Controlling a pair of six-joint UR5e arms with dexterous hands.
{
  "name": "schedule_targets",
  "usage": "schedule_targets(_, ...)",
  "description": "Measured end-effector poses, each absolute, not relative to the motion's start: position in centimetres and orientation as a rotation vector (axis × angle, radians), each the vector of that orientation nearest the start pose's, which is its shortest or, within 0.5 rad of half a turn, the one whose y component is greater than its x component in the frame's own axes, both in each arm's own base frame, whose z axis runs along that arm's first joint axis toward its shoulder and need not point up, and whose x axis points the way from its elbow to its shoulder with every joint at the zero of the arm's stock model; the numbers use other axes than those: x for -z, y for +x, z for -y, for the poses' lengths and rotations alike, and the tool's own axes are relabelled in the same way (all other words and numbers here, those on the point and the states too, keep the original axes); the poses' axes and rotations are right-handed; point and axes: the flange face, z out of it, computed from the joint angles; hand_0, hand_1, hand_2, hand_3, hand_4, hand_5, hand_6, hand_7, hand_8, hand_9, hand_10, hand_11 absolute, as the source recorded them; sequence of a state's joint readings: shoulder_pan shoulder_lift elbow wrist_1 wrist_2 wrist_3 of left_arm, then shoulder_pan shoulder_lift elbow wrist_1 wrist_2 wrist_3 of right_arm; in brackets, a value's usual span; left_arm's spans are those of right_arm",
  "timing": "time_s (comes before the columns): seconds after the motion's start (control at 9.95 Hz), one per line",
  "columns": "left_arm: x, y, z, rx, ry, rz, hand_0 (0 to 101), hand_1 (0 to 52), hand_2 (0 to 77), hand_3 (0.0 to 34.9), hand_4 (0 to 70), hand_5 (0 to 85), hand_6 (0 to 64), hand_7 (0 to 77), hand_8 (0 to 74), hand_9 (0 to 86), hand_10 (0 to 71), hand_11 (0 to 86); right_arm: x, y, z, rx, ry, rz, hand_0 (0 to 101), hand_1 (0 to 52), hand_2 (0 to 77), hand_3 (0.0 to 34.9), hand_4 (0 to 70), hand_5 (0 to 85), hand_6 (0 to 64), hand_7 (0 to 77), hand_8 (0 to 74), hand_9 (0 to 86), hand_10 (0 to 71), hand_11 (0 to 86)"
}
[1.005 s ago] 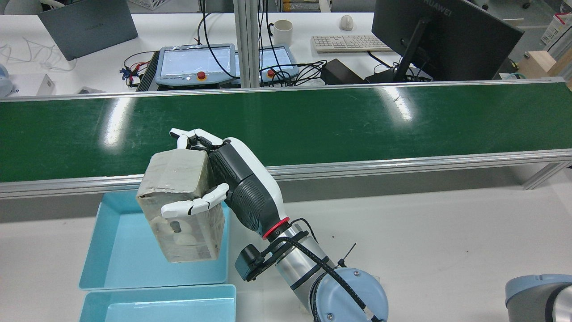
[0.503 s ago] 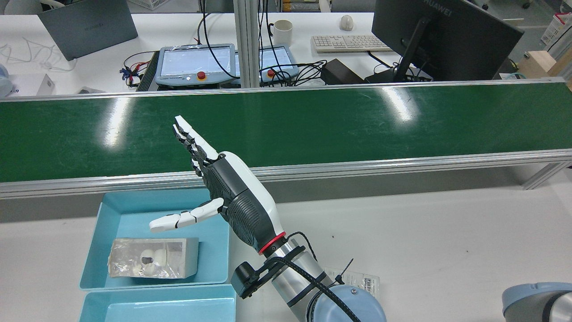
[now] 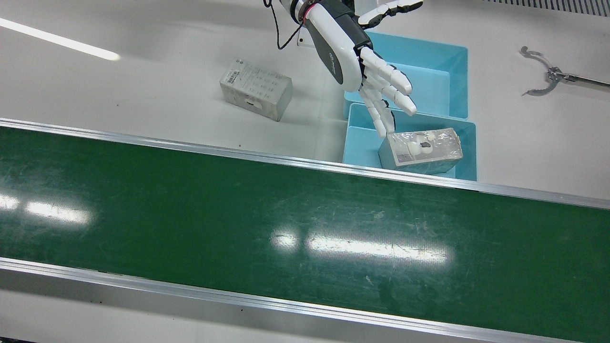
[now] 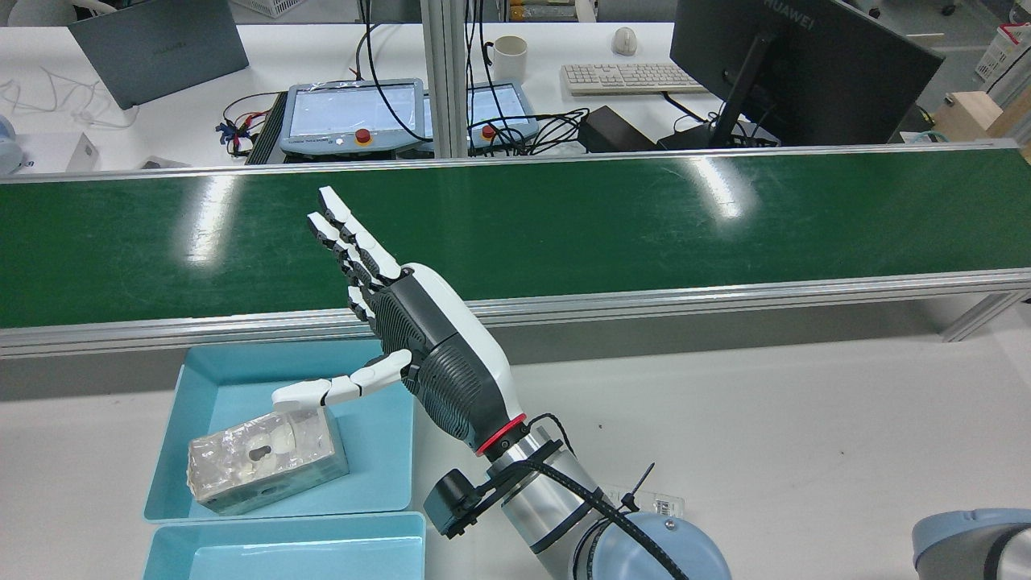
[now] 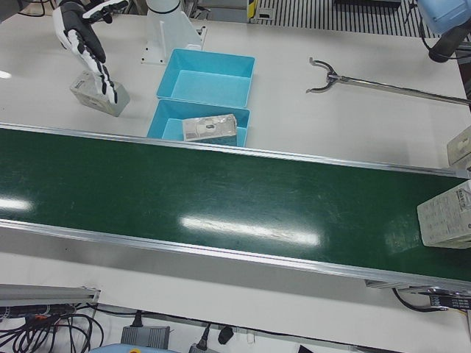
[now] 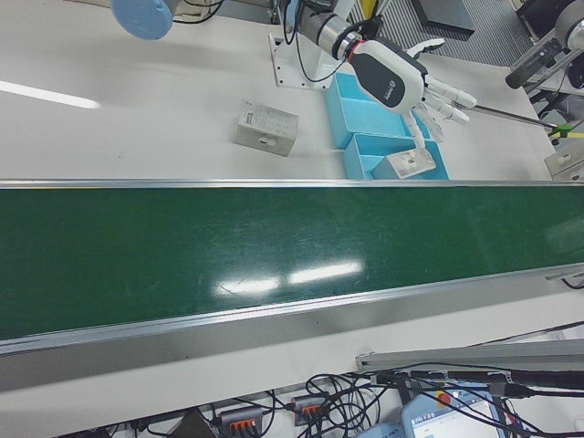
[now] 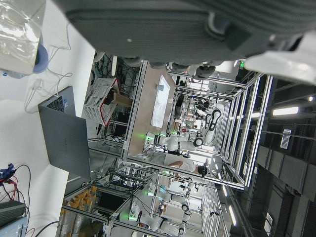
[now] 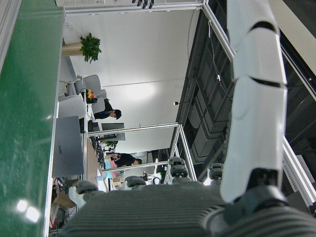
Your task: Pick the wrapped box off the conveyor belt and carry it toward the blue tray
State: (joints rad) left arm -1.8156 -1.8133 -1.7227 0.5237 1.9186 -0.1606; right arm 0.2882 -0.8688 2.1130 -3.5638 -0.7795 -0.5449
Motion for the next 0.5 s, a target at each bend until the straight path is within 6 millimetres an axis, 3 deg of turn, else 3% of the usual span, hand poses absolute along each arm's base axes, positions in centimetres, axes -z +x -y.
schedule_targets(0.1, -53.5, -22.8, 50.4, 2.406, -0.33, -2.107, 0, 0.0, 0.5, 0.0, 0.0, 1.1, 0.0, 0.0, 0.0, 0.0, 0.5, 0.0, -13.9, -40.9, 35.7, 1.614, 0.501, -2.801, 47, 15.3, 14.7, 31.0, 0.0, 1.1, 0.0, 4.4, 0.0, 1.1, 0.0, 1.1)
schedule_targets(0.2, -53.5, -22.8, 50.4, 2.406, -0.33, -2.107, 0, 0.0, 1.1, 0.0, 0.0, 1.1, 0.0, 0.0, 0.0, 0.0, 0.5, 0.0, -14.7, -37.3, 38.2, 1.638, 0.392, -2.857, 47, 15.3, 14.7, 31.0, 0.0, 0.5, 0.0, 5.5, 0.0, 1.1, 0.0, 1.1)
schedule_targets(0.4, -53.5, -22.8, 50.4, 2.407, -0.33, -2.107, 0, 0.0, 0.5, 0.0, 0.0, 1.1, 0.0, 0.0, 0.0, 0.0, 0.0, 0.0, -17.7, -29.5, 45.1, 1.713, 0.148, -2.922, 48, 15.3, 14.7, 30.8, 0.0, 4.9, 0.0, 5.5, 0.0, 1.1, 0.0, 1.1)
schedule_targets(0.5, -53.5, -22.8, 50.4, 2.406, -0.33, -2.108, 0, 0.0, 0.5, 0.0, 0.0, 1.1, 0.0, 0.0, 0.0, 0.0, 0.5, 0.0, -19.6, -26.7, 48.3, 1.775, 0.096, -2.91, 50, 18.5, 14.2, 30.7, 0.5, 9.3, 0.0, 7.6, 0.0, 1.1, 0.0, 1.1)
